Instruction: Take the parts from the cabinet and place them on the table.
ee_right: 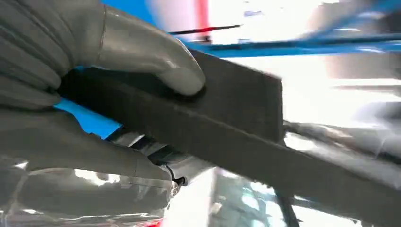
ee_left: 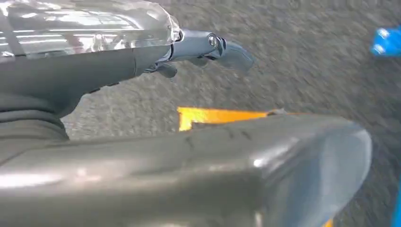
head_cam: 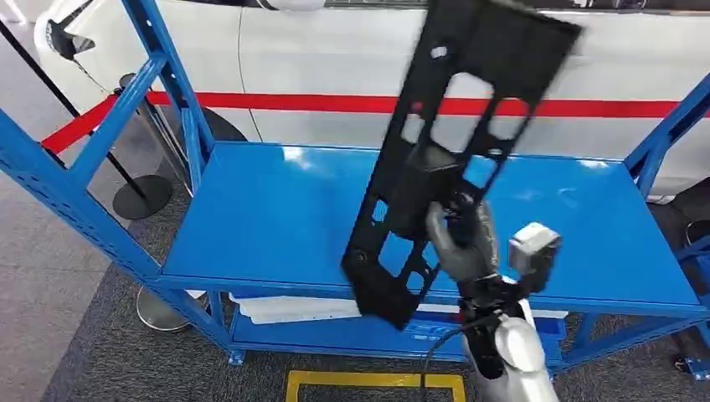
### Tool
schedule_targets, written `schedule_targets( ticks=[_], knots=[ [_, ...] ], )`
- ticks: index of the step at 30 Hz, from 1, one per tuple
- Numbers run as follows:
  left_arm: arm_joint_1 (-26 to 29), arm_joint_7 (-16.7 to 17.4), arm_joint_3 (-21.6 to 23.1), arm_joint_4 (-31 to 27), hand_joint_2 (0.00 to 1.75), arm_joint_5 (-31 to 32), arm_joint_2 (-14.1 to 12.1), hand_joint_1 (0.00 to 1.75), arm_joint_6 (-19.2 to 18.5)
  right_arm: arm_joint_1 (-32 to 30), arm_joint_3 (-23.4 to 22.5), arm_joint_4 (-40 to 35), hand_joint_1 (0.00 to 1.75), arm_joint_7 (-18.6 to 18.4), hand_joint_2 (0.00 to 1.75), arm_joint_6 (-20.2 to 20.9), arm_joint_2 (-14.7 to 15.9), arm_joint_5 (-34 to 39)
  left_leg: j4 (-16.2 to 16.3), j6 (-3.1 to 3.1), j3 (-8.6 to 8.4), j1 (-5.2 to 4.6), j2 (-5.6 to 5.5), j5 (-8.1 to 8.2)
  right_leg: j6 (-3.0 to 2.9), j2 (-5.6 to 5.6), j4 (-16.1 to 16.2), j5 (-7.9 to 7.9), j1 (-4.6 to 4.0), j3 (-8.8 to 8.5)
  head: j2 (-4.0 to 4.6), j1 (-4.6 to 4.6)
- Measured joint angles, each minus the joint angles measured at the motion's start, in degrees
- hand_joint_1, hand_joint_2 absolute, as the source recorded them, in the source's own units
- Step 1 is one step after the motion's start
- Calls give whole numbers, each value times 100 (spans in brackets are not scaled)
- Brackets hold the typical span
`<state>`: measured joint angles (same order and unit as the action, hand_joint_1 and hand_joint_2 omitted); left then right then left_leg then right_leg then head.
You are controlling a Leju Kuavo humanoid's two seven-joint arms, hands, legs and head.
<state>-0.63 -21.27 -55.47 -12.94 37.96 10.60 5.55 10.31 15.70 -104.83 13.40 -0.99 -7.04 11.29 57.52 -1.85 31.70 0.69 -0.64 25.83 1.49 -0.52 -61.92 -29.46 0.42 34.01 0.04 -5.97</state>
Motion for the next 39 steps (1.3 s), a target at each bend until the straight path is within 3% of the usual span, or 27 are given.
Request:
schedule_targets(
  ticks=[2, 3, 4, 5, 8, 9, 12, 13, 14, 15, 17, 18, 19, 20, 21, 23, 24, 27, 29, 30, 32, 34, 35, 36, 37, 38, 39],
  knots=[
    [10, 24, -26, 0, 0, 37, 4, 0, 37, -359, -305, -534, 175, 175, 175, 178, 81, 387, 4, -15, 25, -9, -4, -1, 46, 3, -929, -462, 4, 441, 0, 0],
    [22, 29, -35, 0, 0, 46, 2, 0, 46, -557, -474, -770, 175, 251, 175, 281, 88, 522, 8, -22, 33, -12, -7, 4, 56, 3, -1293, -572, 3, 626, 0, 0],
    [31, 42, -53, 0, 0, 57, 2, 0, 57, -759, -647, -1006, 175, 295, 175, 381, 88, 614, 9, -24, 31, -12, -9, 10, 57, 3, -1414, -547, 4, 700, 0, 0],
    [39, 72, -66, 0, 0, 68, 2, 0, 68, -991, -841, -1258, 175, 321, 175, 506, 86, 710, 10, -23, 23, -13, -11, 21, 52, 6, -1233, -373, 5, 631, 0, 0],
    [48, 153, -122, 0, 0, 118, 2, 0, 120, -1562, -1396, -1793, 175, 468, 175, 906, 59, 983, 15, 17, -30, -14, -24, 66, -18, 23, 240, 349, 1, -78, 0, 0],
    [52, 169, -145, 0, 0, 120, 4, 0, 138, -1711, -1582, -1902, 175, 544, 175, 1004, 57, 1049, 42, 55, -19, -57, -24, 91, -56, 22, 393, 294, -35, -138, 0, 0],
    [67, 166, -192, -17, 0, 105, 6, 0, 162, -2227, -1976, -2120, 175, 801, 175, 1152, 9, 1112, 14, 122, -40, -46, -29, 111, -132, 20, 387, 287, -60, -129, 0, 0],
    [75, 155, -217, -26, 0, 101, 7, 0, 162, -2373, -2089, -2170, 175, 861, 175, 1194, -8, 1110, 15, 162, -44, -67, -29, 128, -172, 18, 426, 306, -10, -140, 0, 0],
    [86, 153, -247, -42, 175, 101, 7, 0, 173, -2498, -2200, -2219, 175, 896, 175, 1233, -33, 1105, 106, 196, -29, -50, -9, 202, -207, 40, 447, 319, 16, -161, 0, 0],
    [90, 155, -275, -59, 175, 109, 17, 0, 217, -2612, -2325, -2269, 175, 924, 175, 1268, -72, 1068, 337, 222, 64, -54, 15, 385, -255, 42, 448, 305, 17, -167, 0, -2],
    [99, 158, -311, -94, 175, 118, 39, 0, 260, -2836, -2546, -2325, 175, 953, 175, 1338, -183, 966, 1257, 260, 477, -33, 25, 889, -279, 65, 446, 292, 8, -172, 0, 0],
    [113, 158, -326, -118, 175, 176, 42, 0, 294, -2931, -2644, -2347, 175, 964, 175, 1360, -234, 917, 1686, 273, 671, -33, 26, 1049, -283, 71, 441, 288, 3, -170, 0, 0],
    [129, 158, -326, -133, 175, 238, 48, 0, 347, -3011, -2772, -2369, 175, 968, 175, 1395, -314, 876, 1871, 278, 752, -31, 27, 1057, -286, 71, 439, 287, -1, -173, 0, 0],
    [144, 160, -326, -144, 175, 293, 50, 0, 402, -3095, -2876, -2391, 175, 968, 175, 1434, -382, 865, 1755, 272, 691, -31, 27, 924, -287, 69, 439, 282, -7, -183, 0, 0],
    [161, 160, -326, -168, 175, 304, 59, 0, 435, -3174, -2991, -2423, 175, 968, 175, 1467, -462, 830, 1376, 253, 500, -31, 27, 691, -287, 64, 438, 279, -11, -196, 0, 0],
    [171, 160, -343, -218, 175, 286, 89, 0, 441, -3272, -3199, -2478, 175, 955, 175, 1561, -608, 801, 303, 172, -48, -43, 28, 210, -272, 54, 438, 268, -26, -231, 0, 0],
    [173, 172, -365, -258, 175, 287, 96, 0, 435, -3300, -3331, -2509, 175, 935, 175, 1650, -701, 799, 22, 127, -167, -72, 33, 249, -254, 57, 431, 258, -49, -231, 0, 0],
    [217, 287, -424, -394, 175, 372, 184, 0, 413, -3338, -3684, -2577, 175, 881, 175, 1850, -933, 777, 5, 80, -150, -105, 35, 217, -159, 52, 427, 265, -31, -227, 0, 0],
    [260, 337, -440, -496, 175, 442, 260, 0, 354, -3354, -3824, -2642, 175, 960, 175, 1869, -1021, 716, -85, 8, -197, -30, 58, 112, -108, 42, 371, 227, -28, -212, 0, 0],
    [259, 378, -459, -551, 175, 459, 278, 0, 304, -3371, -3883, -2669, 175, 1032, 175, 1931, -1055, 701, -103, -17, -191, -40, 65, 97, -64, 42, 196, 55, -22, -147, 0, 2],
    [263, 420, -503, -608, 175, 477, 310, 0, 234, -3366, -3948, -2684, 175, 1077, 175, 2066, -1086, 736, -90, -58, -156, -40, 119, 66, -2, 43, -622, -462, 10, 209, 0, 0],
    [269, 374, -538, -651, 175, 558, 323, 0, 157, -3381, -3979, -2684, 175, 1082, 175, 2333, -1112, 1036, -63, -57, -117, -42, 163, 65, 49, 44, -1352, -710, 44, 526, 0, 2],
    [269, 359, -566, -660, 175, 592, 323, 0, 127, -3382, -3985, -2684, 175, 1086, 175, 2438, -1136, 1196, -46, -56, -105, -38, 200, 66, 68, 49, -1337, -624, 61, 504, 0, 2],
    [267, 354, -579, -664, 175, 614, 323, 0, 114, -3383, -3985, -2684, 175, 1104, 175, 2528, -1138, 1320, -30, -48, -97, -35, 238, 71, 83, 58, -1093, -450, 83, 375, 0, 2],
    [266, 354, -588, -671, 175, 647, 330, 0, 100, -3382, -3985, -2686, 175, 1134, 175, 2611, -1145, 1416, -5, -35, -90, -28, 283, 80, 98, 97, -578, -180, 106, 103, 0, 2],
    [265, 352, -595, -673, 175, 662, 332, 0, 98, -3382, -3985, -2686, 175, 1154, 175, 2671, -1154, 1463, 29, -6, -84, -21, 326, 98, 109, 204, -11, 60, 119, -202, 0, 2],
    [266, 354, -605, -686, 175, 673, 328, 0, 98, -3376, -3985, -2684, 175, 1167, 175, 2721, -1165, 1479, 67, 37, -78, -43, 354, 114, 93, 458, 343, 42, 110, -351, 0, 0]
  ],
)
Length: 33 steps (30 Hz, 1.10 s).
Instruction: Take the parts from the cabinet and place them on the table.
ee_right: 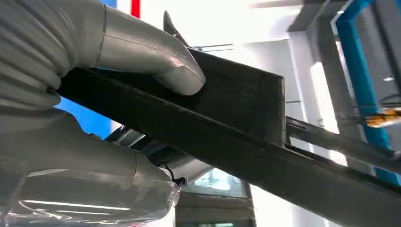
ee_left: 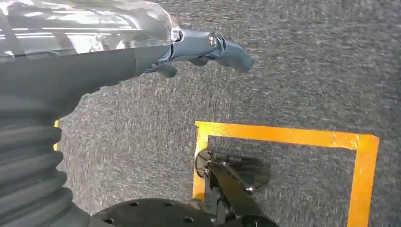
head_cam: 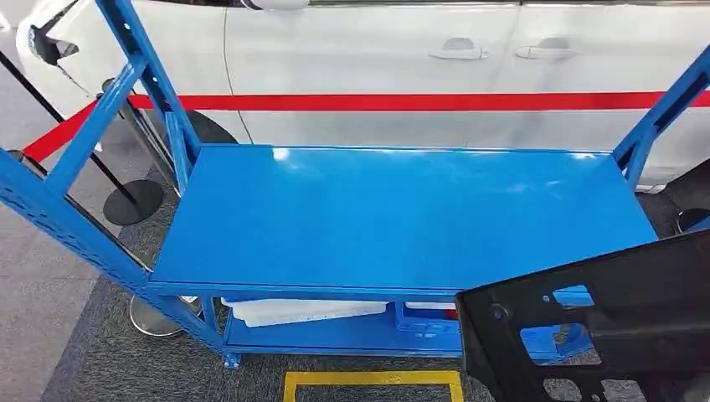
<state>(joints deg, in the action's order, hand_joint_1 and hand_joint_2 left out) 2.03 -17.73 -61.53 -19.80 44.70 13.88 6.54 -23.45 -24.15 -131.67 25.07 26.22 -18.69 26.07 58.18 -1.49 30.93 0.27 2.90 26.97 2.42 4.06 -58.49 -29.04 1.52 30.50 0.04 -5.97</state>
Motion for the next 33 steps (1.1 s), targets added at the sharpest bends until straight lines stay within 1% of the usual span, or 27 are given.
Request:
schedule_targets(
  ticks=[1, 4, 5, 6, 7, 9, 10, 11, 12, 14, 15, 16, 19, 20, 21, 22, 23, 24, 25, 26, 27, 28, 29, 30, 31, 32, 33],
  knots=[
    [0, 7, -20, -9, 175, 28, 7, 0, 2, -11, 0, 2, 175, 0, 175, 53, -13, 7, 42, 47, 4, -34, 17, 26, -82, -54, -4, 72, -29, 23, 0, 0],
    [-5, 87, -76, -11, 175, 44, 7, 0, 72, -50, 0, 13, 175, -6, 175, 224, -28, 18, 5, 147, 1, -25, 134, -33, -190, -216, -40, 123, -61, 98, 0, 0],
    [-4, 116, -107, -9, 175, 44, 7, 0, 107, -54, 7, 15, 175, -8, 175, 278, -31, 18, 31, 197, 25, -7, 129, -5, -266, -255, 6, 189, -39, 137, 0, 0],
    [-5, 151, -134, -11, 175, 44, 9, 0, 149, -53, 29, 22, 175, -17, 175, 311, -37, 2, 147, 246, 83, 10, -27, 169, -313, -278, 9, 238, -33, 183, 0, 0],
    [1, 175, -157, -11, 175, 39, 15, 0, 183, -50, 78, 39, 175, -17, 175, 339, -37, -28, 430, 252, 192, 6, -152, 477, -358, -322, 6, 285, -36, 250, 0, 0],
    [3, 219, -225, -11, 175, 33, 28, 0, 232, -45, 188, 81, 175, -15, 175, 348, -35, -103, 1320, 241, 469, 7, -237, 1053, -391, -434, 2, 392, -70, 396, 0, 0],
    [1, 238, -256, -16, 175, 33, 39, 0, 262, -46, 247, 103, 175, -6, 175, 324, -35, -151, 1645, 227, 544, 6, -239, 1202, -392, -495, -5, 447, -87, 471, 0, 0],
    [2, 269, -287, -27, 175, 35, 46, 0, 280, -47, 322, 125, 175, 5, 175, 291, -35, -201, 1725, 209, 512, 5, -240, 1212, -389, -553, -12, 498, -98, 544, 0, 0],
    [2, 289, -308, -48, 175, 44, 57, 0, 282, -49, 398, 147, 175, 20, 175, 257, -33, -247, 1611, 188, 401, 3, -241, 1144, -388, -601, -15, 539, -108, 595, 0, 0],
    [-2, 348, -387, -121, 175, 72, 98, 0, 289, -50, 641, 188, 175, 44, 175, 171, -11, -387, 470, 71, -343, -24, -341, 701, -368, -785, -14, 683, -138, 737, 0, 0],
    [-8, 374, -420, -162, 175, 88, 107, 0, 304, -40, 751, 192, 175, 55, 175, 119, -9, -486, -96, -17, -706, -41, -591, 585, -359, -843, -20, 752, -127, 776, 0, 0],
    [-19, 393, -442, -206, 175, 90, 118, 0, 317, -40, 849, 197, 175, 62, 175, 47, -7, -587, -213, -8, -719, -68, -680, 620, -316, -877, -9, 807, -157, 801, 0, 0],
    [-30, 457, -540, -311, 175, 112, 201, 0, 376, -13, 1172, 214, 175, 57, 175, -94, 24, -778, -203, -51, -661, -146, -530, 488, -193, -1001, 54, 961, -88, 815, 0, -2],
    [-29, 489, -564, -343, 175, 137, 241, 0, 387, -10, 1291, 214, 175, 55, 175, -165, 46, -832, -259, -86, -624, -105, -463, 373, -133, -1073, 110, 1058, -135, 847, 0, 0],
    [-46, 516, -588, -373, 175, 153, 264, 0, 413, 3, 1387, 225, 175, 53, 175, -233, 87, -880, -286, -88, -565, -66, -353, 271, -175, -923, 24, 926, -91, 891, 0, 0],
    [-48, 531, -610, -411, 175, 170, 286, 0, 433, 33, 1492, 229, 175, 57, 175, -325, 135, -898, -297, -130, -486, -66, -320, 211, -150, -690, -152, 584, -97, 964, 0, 9],
    [-40, 555, -651, -442, 175, 212, 295, 0, 435, 80, 1636, 249, 175, 59, 175, -415, 203, -920, -297, -158, -414, -67, -224, 150, -97, -536, -526, 134, -66, 1057, 0, 6],
    [-31, 571, -689, -444, 175, 217, 317, 0, 442, 111, 1742, 273, 175, 72, 175, -487, 252, -940, -295, -158, -354, -68, -141, 107, -50, -475, -919, -178, -45, 1131, 0, 6],
    [-29, 581, -726, -453, 175, 232, 326, 0, 448, 131, 1867, 299, 175, 85, 175, -539, 322, -962, -285, -146, -271, -67, -32, 51, 11, -446, -1380, -400, -12, 1199, 0, 6],
    [-31, 590, -750, -468, 175, 238, 330, 0, 459, 144, 1954, 321, 175, 92, 175, -565, 381, -970, -268, -134, -189, -65, 58, 4, 57, -430, -1670, -395, 12, 1202, 0, 6],
    [-41, 597, -776, -477, 175, 249, 341, 0, 463, 164, 2029, 348, 175, 94, 175, -585, 420, -981, -247, -117, -113, -64, 146, -35, 96, -418, -1743, -237, 42, 1112, 0, 6],
    [-59, 616, -809, -481, 175, 249, 343, 0, 485, 194, 2109, 384, 175, 94, 175, -609, 457, -986, -204, -90, -19, -62, 237, -69, 129, -389, -1572, -7, 72, 881, 0, 6],
    [-73, 641, -841, -481, 175, 249, 361, 0, 518, 235, 2182, 415, 175, 96, 175, -631, 492, -986, -143, -63, 69, -55, 319, -88, 151, -323, -1158, 169, 92, 521, 0, 6],
    [-98, 665, -861, -485, 175, 249, 376, 0, 579, 268, 2265, 446, 175, 101, 175, -655, 531, -1001, -75, -39, 122, -52, 373, -100, 170, -164, -682, 180, 102, 145, 0, 6],
    [-128, 702, -888, -503, 175, 249, 385, 0, 649, 329, 2383, 485, 175, 101, 175, -684, 579, -1010, 11, 0, 201, -89, 429, -100, 182, 177, -102, -99, 71, -254, 0, 6],
    [-133, 717, -920, -505, 175, 249, 435, 0, 686, 379, 2473, 514, 175, 101, 175, -701, 603, -1025, 45, 38, 202, -75, 476, -117, 7, 135, 4, -149, -5, -298, 0, 2],
    [-157, 705, -947, -509, 175, 245, 439, 0, 729, 389, 2582, 542, 175, 114, 175, -719, 618, -1025, 48, 75, 178, -78, 527, -140, -42, 99, 28, -139, -7, -244, 0, -13]
  ],
)
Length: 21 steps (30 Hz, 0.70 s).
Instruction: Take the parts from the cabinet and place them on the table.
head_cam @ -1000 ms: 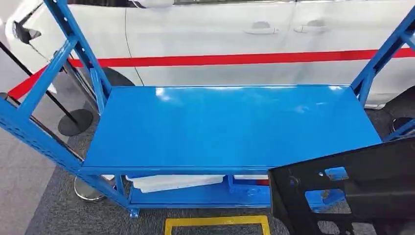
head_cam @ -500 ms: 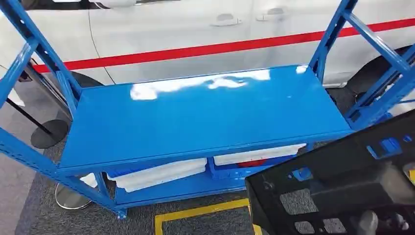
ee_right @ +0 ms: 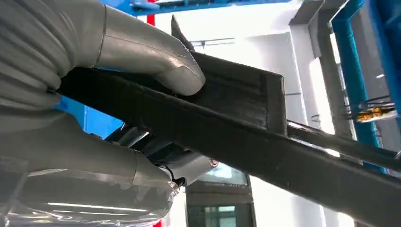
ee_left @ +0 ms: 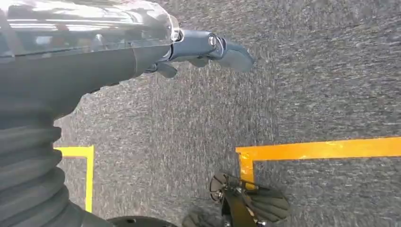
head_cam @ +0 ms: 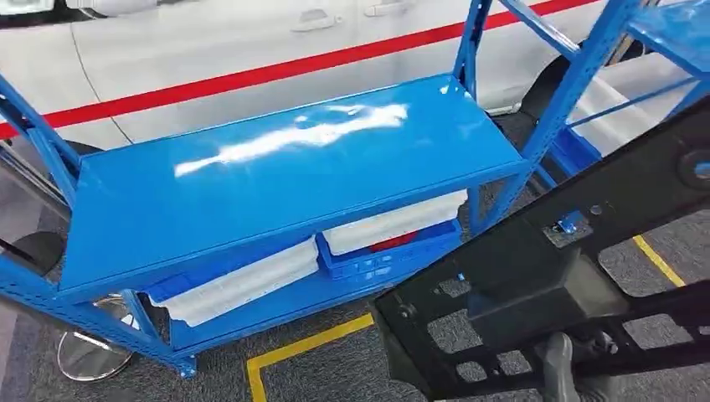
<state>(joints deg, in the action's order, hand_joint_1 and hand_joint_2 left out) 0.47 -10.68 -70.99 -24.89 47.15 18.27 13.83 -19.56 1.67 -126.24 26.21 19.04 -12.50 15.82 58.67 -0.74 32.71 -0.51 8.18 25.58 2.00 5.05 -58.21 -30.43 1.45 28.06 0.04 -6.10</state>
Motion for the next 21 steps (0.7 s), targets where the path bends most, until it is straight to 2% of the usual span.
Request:
schedule_targets(
  ticks=[1, 2, 3, 4, 5, 6, 7, 8, 9, 10, 11, 12, 13, 14, 15, 17, 18, 19, 20, 21],
  knots=[
    [-34, -80, -22, 2, 175, -27, 2, 0, 9, 29, 63, 22, 175, 68, 175, 4, 20, 7, -7, 35, 9, 21, 60, -43, -59, -56, -21, 28, -31, 38, 0, -2],
    [-48, -196, -44, 2, 175, -53, 4, 0, 34, 73, 137, 44, 175, 140, 175, 2, 44, 31, -11, 75, 18, 23, 120, -78, -130, -118, -8, 76, -24, 86, 0, 0],
    [-62, -279, -76, 2, 175, -81, 9, 0, 93, 140, 224, 63, 175, 173, 175, -4, 66, 70, 28, 149, 68, 58, -26, -10, -222, -182, 19, 168, 4, 157, 0, 0],
    [-73, -292, -111, 4, 175, -85, 7, 0, 173, 218, 306, 76, 175, 168, 175, -20, 83, 94, 164, 198, 124, 70, -421, 246, -274, -255, 19, 243, -8, 246, 0, 0],
    [-76, -298, -142, 11, 175, -85, 7, 0, 233, 284, 377, 102, 175, 149, 175, -37, 90, 98, 441, 200, 193, 73, -654, 582, -316, -329, 17, 313, -21, 335, 0, -2],
    [-75, -296, -179, 28, 175, -85, 7, 0, 286, 345, 455, 137, 175, 138, 175, -37, 98, 107, 869, 189, 299, 72, -759, 946, -347, -417, 16, 388, -48, 439, 0, 0],
    [-77, -279, -203, 43, 175, -83, 2, 0, 363, 422, 523, 181, 175, 107, 175, -39, 111, 120, 1248, 170, 367, 68, -779, 1168, -363, -522, 9, 466, -77, 537, 0, 0],
    [-88, -259, -227, 55, 175, -79, -4, 0, 445, 514, 596, 243, 175, 65, 175, -41, 127, 127, 1528, 141, 386, 63, -783, 1225, -370, -627, 2, 548, -106, 644, 0, 0],
    [-102, -241, -251, 70, 175, -74, -7, 0, 504, 577, 670, 300, 175, 37, 175, -41, 144, 127, 1578, 106, 320, 55, -787, 1121, -369, -718, -9, 622, -122, 743, 0, 0],
    [-122, -215, -273, 76, 175, -61, -7, 0, 553, 618, 753, 347, 175, 15, 175, -44, 151, 127, 1402, 60, 149, 43, -795, 902, -365, -805, -23, 694, -134, 844, 0, 0],
    [-138, -198, -286, 83, 175, -46, -7, 0, 582, 664, 820, 384, 175, -9, 175, -46, 157, 127, 1055, 13, -103, 26, -823, 670, -358, -883, -33, 759, -145, 928, 0, 0],
    [-147, -187, -297, 87, 175, -40, -7, 0, 602, 700, 856, 402, 175, -20, 175, -48, 164, 127, 770, -25, -299, 11, -874, 554, -351, -933, -38, 800, -151, 975, 0, 0],
    [-159, -172, -310, 92, 175, -33, -7, 0, 641, 775, 949, 454, 175, -29, 175, -57, 177, 122, 145, -122, -697, -17, -1139, 537, -341, -1010, -44, 883, -137, 1034, 0, -2],
    [-168, -150, -315, 92, 175, -29, -11, 0, 669, 850, 1011, 489, 175, -26, 175, -76, 188, 125, -299, -159, -929, -3, -1296, 700, -303, -1057, -41, 957, -171, 1075, 0, 0],
    [-165, -123, -328, 96, 175, -15, -7, 0, 696, 910, 1105, 557, 175, -26, 175, -109, 212, 122, -268, -110, -870, -14, -1262, 648, -249, -1111, 11, 1034, -117, 1059, 0, 0],
    [-184, -102, -347, 96, 175, 4, -2, 0, 731, 949, 1208, 627, 175, -2, 175, -162, 258, 127, -305, -151, -850, -77, -1175, 556, -153, -1245, 88, 1183, -80, 1075, 0, -4],
    [-181, -88, -347, 98, 175, 6, 15, 0, 740, 959, 1245, 658, 175, 6, 175, -186, 284, 136, -414, -178, -813, 8, -1076, 427, -115, -1287, 124, 1246, -116, 1090, 0, -4],
    [-183, -75, -354, 98, 175, 4, 30, 0, 761, 967, 1271, 706, 175, 26, 175, -192, 328, 151, -446, -194, -763, -2, -977, 331, -142, -1017, 4, 993, -118, 1173, 0, -4],
    [-174, -73, -356, 98, 175, 4, 33, 0, 770, 1016, 1306, 741, 175, 26, 175, -205, 371, 155, -461, -235, -685, -8, -893, 263, -137, -791, -269, 594, -120, 1270, 0, 0],
    [-154, -56, -365, 98, 175, 4, 39, 0, 772, 1063, 1348, 785, 175, 24, 175, -232, 407, 160, -458, -226, -598, -16, -789, 204, -98, -645, -680, 196, -92, 1367, 0, 0]
  ],
)
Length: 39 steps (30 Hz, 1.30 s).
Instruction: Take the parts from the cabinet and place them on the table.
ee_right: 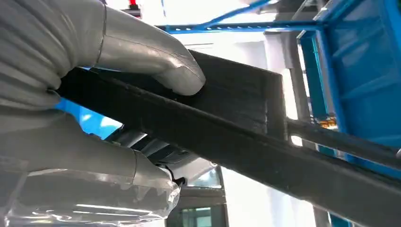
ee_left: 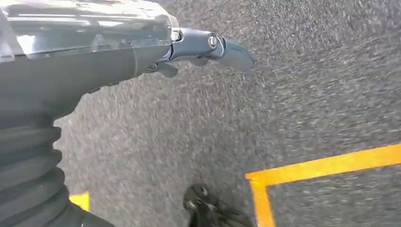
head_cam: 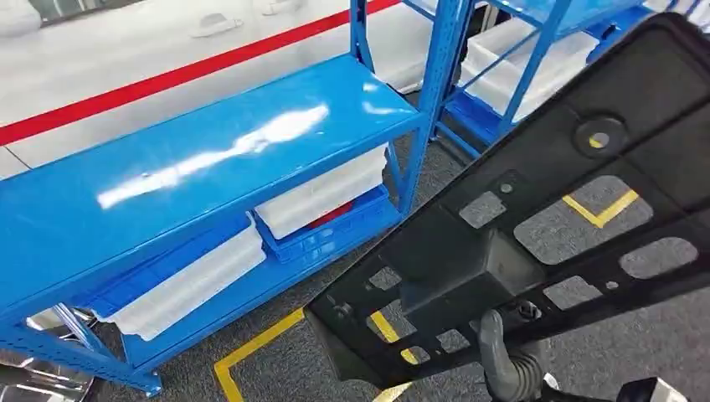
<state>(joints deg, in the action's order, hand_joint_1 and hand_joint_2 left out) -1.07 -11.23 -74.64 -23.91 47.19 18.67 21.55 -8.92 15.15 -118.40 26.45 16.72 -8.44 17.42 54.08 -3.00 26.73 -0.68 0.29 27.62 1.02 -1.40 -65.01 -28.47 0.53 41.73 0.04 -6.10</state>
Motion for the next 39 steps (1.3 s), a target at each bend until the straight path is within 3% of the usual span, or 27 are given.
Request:
schedule_targets(
  ticks=[1, 2, 4, 6, 7, 8, 9, 12, 14, 15, 17, 19, 21, 22, 23, 24, 27, 28, 29, 30, 32, 33, 35, 36, 37, 38, 39],
  knots=[
    [19, 6, -15, 0, 175, -2, 7, 0, 0, 15, 35, 39, 175, 0, 175, -35, 31, 0, 10, 2, 82, -2, 107, -60, 43, 67, -448, -288, 25, 75, 0, -2],
    [28, 17, -37, 0, 175, -4, 9, 0, -7, 17, 52, 74, 175, 2, 175, -72, 61, -2, 27, 7, 175, -2, 215, -110, 85, 91, -823, -376, 47, 119, 0, 0],
    [27, 31, -72, -13, 175, -7, 15, 0, -44, 30, 83, 138, 175, 11, 175, -142, 131, -15, 100, 42, 373, -1, 407, -212, 162, 123, -1083, -31, 116, -5, 0, -2],
    [30, 31, -92, -68, 175, -9, 42, 0, -83, 39, 105, 173, 175, 35, 175, -201, 175, -13, 223, 93, 610, 1, 565, -280, 223, 261, -468, 297, 177, -600, 0, 0],
    [25, 31, -94, -87, 175, -15, 50, 0, -107, 53, 126, 181, 175, 37, 175, -236, 188, -2, 313, 123, 676, -10, 614, -302, 238, 488, 80, 162, 189, -1066, 0, -2],
    [47, 26, -98, -112, 175, -22, 61, 0, -120, 92, 151, 183, 175, 31, 175, -267, 201, 13, 372, 156, 752, -17, 656, -301, 230, 649, 602, -155, 123, -1430, 0, 0],
    [49, 22, -114, -122, 175, -22, 76, 0, -140, 106, 177, 183, 175, 31, 175, -299, 210, 28, 412, 194, 754, -12, 717, -329, 74, 628, 780, -249, 73, -1471, 0, -20],
    [57, -22, -127, -138, 175, -46, 103, 0, -214, 85, 179, 185, 175, 26, 175, -354, 245, 39, 409, 317, 776, 46, 913, -451, -105, 471, 812, -111, 18, -1338, 0, -17],
    [86, -72, -135, -146, 175, -52, 98, 0, -301, 101, 179, 181, 175, 9, 175, -389, 247, 53, 667, 394, 924, 106, 382, -55, -218, 346, 825, 11, 34, -1189, 0, -20],
    [112, -92, -148, -160, 175, -57, 98, 0, -359, 100, 179, 181, 175, -9, 175, -407, 245, 52, 1078, 395, 1026, 109, 144, 352, -247, 259, 825, 85, 32, -1104, 0, -20],
    [147, -116, -179, -181, 175, -90, 98, 0, -485, 83, 177, 181, 175, -20, 175, -413, 247, 52, 1929, 382, 1222, 106, 16, 794, -273, 83, 817, 217, -1, -951, 0, -20],
    [153, -127, -214, -203, 175, -92, 98, 0, -542, 53, 177, 179, 175, -35, 175, -417, 249, 52, 2078, 342, 1122, 105, 8, 617, -269, -88, 800, 330, -27, -806, 0, -20],
    [148, -142, -227, -225, 175, -90, 98, 0, -577, 5, 173, 151, 175, -42, 175, -420, 253, 50, 1226, 272, 538, 99, -70, 238, -240, -271, 781, 427, -34, -692, 0, -20],
    [149, -155, -229, -225, 175, -90, 98, 0, -581, -15, 166, 124, 175, -44, 175, -417, 253, 33, 640, 222, 151, 96, -253, 150, -224, -350, 771, 470, -33, -654, 0, -20],
    [149, -166, -234, -229, 175, -87, 96, 0, -586, -25, 160, 105, 175, -46, 175, -411, 253, 5, 282, 181, -36, 88, -468, 291, -197, -390, 764, 499, -41, -620, 0, -20],
    [151, -177, -236, -229, 175, -87, 98, 0, -588, -30, 151, 96, 175, -48, 175, -400, 253, -22, 212, 217, -87, 92, -461, 263, -156, -457, 760, 560, -31, -602, 0, -22],
    [128, -199, -243, -230, 175, -85, 103, 0, -610, -111, 96, 61, 175, -46, 175, -376, 256, -44, 157, 149, -48, 59, -291, 214, -17, -640, 789, 658, -36, -570, 0, -20],
    [122, -205, -243, -230, 175, -87, 134, 0, -632, -145, 63, 39, 175, -42, 175, -376, 258, -57, 109, 119, -38, 108, -158, 154, -29, -533, 705, 614, -4, -540, 0, -20],
    [128, -219, -243, -232, 175, -87, 131, 0, -660, -148, 39, 24, 175, -24, 175, -376, 260, -79, 101, 79, -14, 97, -131, 126, -23, -269, 533, 433, -41, -451, 0, -15],
    [143, -230, -245, -232, 175, -90, 133, 0, -717, -148, 22, 20, 175, -17, 175, -374, 262, -109, 101, 41, 31, 79, -26, 112, 3, -55, 85, 109, -26, -248, 0, -18],
    [173, -256, -254, -232, 175, -96, 133, 0, -787, -175, 2, 22, 175, -4, 175, -387, 269, -125, 102, 37, 88, 53, 143, 111, 54, 72, -830, -312, 10, 117, 0, -15],
    [181, -276, -262, -236, 175, -100, 133, 0, -830, -201, -33, 20, 175, 11, 175, -413, 277, -144, 105, 47, 105, 48, 235, 118, 76, 90, -1067, -362, 29, 179, 0, -15],
    [186, -311, -267, -240, 175, -96, 133, 0, -905, -247, -92, 17, 175, 37, 175, -455, 299, -177, 108, 75, 90, 50, 391, 156, 93, 147, -672, -107, 48, -141, 0, -15],
    [185, -330, -267, -245, 175, -87, 133, 0, -955, -270, -118, 0, 175, 55, 175, -481, 310, -192, 108, 95, 58, 52, 472, 171, 85, 227, -136, 100, 52, -491, 0, -15],
    [185, -345, -269, -253, 175, -85, 136, 0, -1001, -287, -142, -31, 175, 76, 175, -502, 321, -192, 109, 124, 9, 50, 546, 195, 58, 411, 437, 271, 43, -863, 0, -15],
    [204, -371, -271, -262, 175, -79, 136, 0, -1036, -295, -166, -57, 175, 94, 175, -531, 334, -195, 116, 155, -27, 27, 604, 195, 16, 757, 747, 167, -12, -1032, 0, -15],
    [205, -394, -275, -271, 175, -63, 136, 0, -1069, -313, -179, -79, 175, 107, 175, -551, 343, -203, 144, 194, -38, 1, 674, 219, -59, 690, 769, 179, -49, -1032, 0, -18]
  ],
)
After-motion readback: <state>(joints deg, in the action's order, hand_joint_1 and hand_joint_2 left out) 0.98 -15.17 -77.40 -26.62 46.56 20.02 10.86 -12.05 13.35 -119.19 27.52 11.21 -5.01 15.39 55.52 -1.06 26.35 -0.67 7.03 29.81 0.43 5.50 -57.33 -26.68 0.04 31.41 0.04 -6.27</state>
